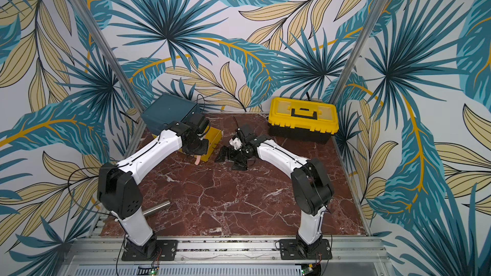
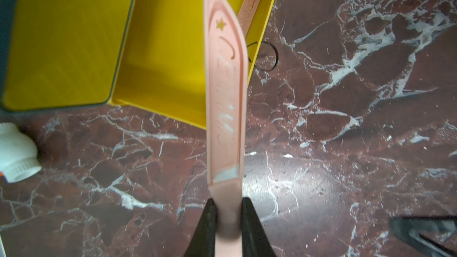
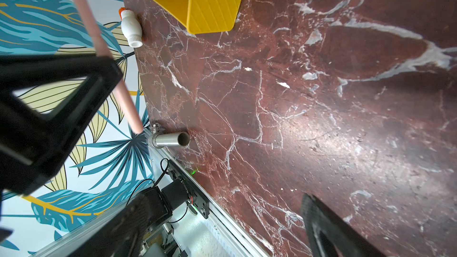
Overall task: Place the fruit knives into the drawer by color
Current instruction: Place the fruit knife in the drawer, then close the drawer of the storage box.
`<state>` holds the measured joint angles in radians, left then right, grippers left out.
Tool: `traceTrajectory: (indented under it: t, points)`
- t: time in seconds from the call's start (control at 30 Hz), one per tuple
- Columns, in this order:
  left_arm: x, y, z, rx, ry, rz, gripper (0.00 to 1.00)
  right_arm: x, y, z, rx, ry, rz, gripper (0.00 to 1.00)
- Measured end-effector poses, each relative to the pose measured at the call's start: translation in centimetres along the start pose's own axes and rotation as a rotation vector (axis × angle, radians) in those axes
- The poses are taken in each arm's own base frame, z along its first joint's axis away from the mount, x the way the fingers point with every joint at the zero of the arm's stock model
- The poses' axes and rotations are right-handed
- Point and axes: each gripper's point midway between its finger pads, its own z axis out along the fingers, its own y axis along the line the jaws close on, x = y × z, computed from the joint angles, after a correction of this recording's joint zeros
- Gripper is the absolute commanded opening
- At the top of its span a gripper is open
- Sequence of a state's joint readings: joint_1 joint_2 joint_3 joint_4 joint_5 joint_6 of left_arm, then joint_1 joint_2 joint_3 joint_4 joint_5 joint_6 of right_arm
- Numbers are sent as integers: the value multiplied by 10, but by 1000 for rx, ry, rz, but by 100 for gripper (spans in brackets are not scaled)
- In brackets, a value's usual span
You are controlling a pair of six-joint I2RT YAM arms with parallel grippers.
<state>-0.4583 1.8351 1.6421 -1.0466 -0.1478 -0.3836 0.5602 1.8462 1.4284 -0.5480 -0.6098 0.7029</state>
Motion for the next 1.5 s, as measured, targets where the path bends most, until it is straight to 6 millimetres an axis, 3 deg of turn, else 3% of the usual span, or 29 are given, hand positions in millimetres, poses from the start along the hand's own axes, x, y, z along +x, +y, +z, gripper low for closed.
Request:
traceTrajectory:
  t: [0.2,0.27,0.33,0.43,0.53,0.6,0.7,0.73,0.8,0.9,1.0,1.03,1.27,1.5]
  points:
    - [-35,7,35,-36,-12,-6,1,-2,-1,-2,-4,-2,6,100]
    - [-47,10,41,-38,-24,-12,46,-3,-2,-2,-4,-1,9,100]
    - [-53,11,46,-37,-26,-6,79,-3,-2,-2,-5,0,9,100]
    - [-54,14,53,-40,-11,-2,94,-4,-3,-2,-4,-2,17,99]
    - [-51,13,52,-31,9,9,95,-10,-5,3,-6,-3,41,85]
    - [-59,10,41,-16,-7,9,95,-18,-8,8,-10,-12,70,59]
    - [-86,2,10,29,-98,-1,95,-34,-13,17,-23,-37,133,8]
    - [-95,0,-4,48,-137,-4,95,-42,-14,22,-31,-48,160,0]
    - [-108,-2,-29,76,-203,-12,92,-55,-17,32,-49,-63,212,0]
    - [-126,3,-68,107,-302,-35,73,-76,-22,50,-75,-77,277,0]
    - [-142,20,-92,107,-375,-83,9,-95,-23,67,-103,-92,317,0]
    - [-145,30,-95,96,-387,-106,0,-99,-23,71,-111,-95,329,0]
    - [-153,97,-84,-22,-397,-227,0,-121,-9,79,-192,-127,373,0]
    - [-130,151,-61,-131,-346,-306,0,-136,-3,86,-238,-142,400,0]
